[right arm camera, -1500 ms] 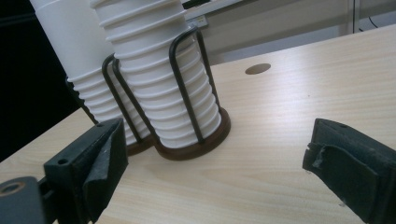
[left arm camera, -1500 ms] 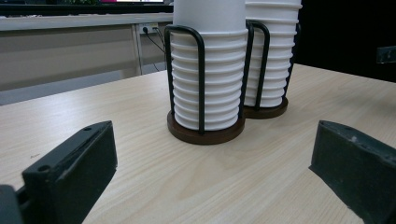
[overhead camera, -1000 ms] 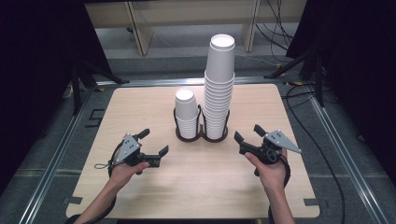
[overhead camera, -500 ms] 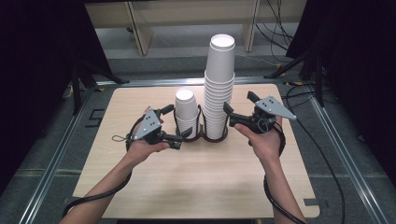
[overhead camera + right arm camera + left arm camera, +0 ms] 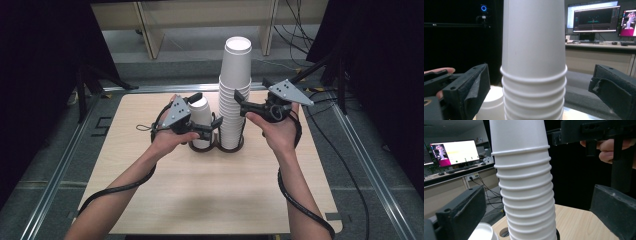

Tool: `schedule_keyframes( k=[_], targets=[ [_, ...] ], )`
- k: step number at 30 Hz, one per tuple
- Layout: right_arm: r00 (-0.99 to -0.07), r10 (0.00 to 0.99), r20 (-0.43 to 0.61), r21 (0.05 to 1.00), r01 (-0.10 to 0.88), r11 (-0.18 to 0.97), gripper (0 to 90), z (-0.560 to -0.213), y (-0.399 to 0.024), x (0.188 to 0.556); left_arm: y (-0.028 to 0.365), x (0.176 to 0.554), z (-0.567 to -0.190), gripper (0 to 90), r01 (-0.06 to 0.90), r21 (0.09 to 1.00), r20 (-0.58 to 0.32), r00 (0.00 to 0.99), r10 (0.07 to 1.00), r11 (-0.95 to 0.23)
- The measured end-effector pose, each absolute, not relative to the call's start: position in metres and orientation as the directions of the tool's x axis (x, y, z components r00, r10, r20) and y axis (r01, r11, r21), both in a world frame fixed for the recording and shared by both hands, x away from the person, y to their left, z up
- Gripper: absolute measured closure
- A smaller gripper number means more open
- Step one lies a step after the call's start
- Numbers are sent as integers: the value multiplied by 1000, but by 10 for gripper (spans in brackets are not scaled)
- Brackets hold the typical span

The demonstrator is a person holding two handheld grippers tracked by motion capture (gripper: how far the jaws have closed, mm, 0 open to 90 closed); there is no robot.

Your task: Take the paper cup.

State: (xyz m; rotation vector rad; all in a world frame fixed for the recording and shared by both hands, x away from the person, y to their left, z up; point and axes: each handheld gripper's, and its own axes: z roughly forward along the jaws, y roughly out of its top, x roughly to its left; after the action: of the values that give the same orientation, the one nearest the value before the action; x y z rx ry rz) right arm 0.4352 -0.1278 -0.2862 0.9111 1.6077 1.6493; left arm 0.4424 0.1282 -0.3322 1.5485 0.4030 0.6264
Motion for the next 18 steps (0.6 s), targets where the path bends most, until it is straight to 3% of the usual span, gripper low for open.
schedule_keyframes(
  k=[18],
  targets=[
    [-553,833,25,1000,26,-13,2,-256,-108,469,100,478,-319,0,-84,994,113,784,610,-75]
  ],
)
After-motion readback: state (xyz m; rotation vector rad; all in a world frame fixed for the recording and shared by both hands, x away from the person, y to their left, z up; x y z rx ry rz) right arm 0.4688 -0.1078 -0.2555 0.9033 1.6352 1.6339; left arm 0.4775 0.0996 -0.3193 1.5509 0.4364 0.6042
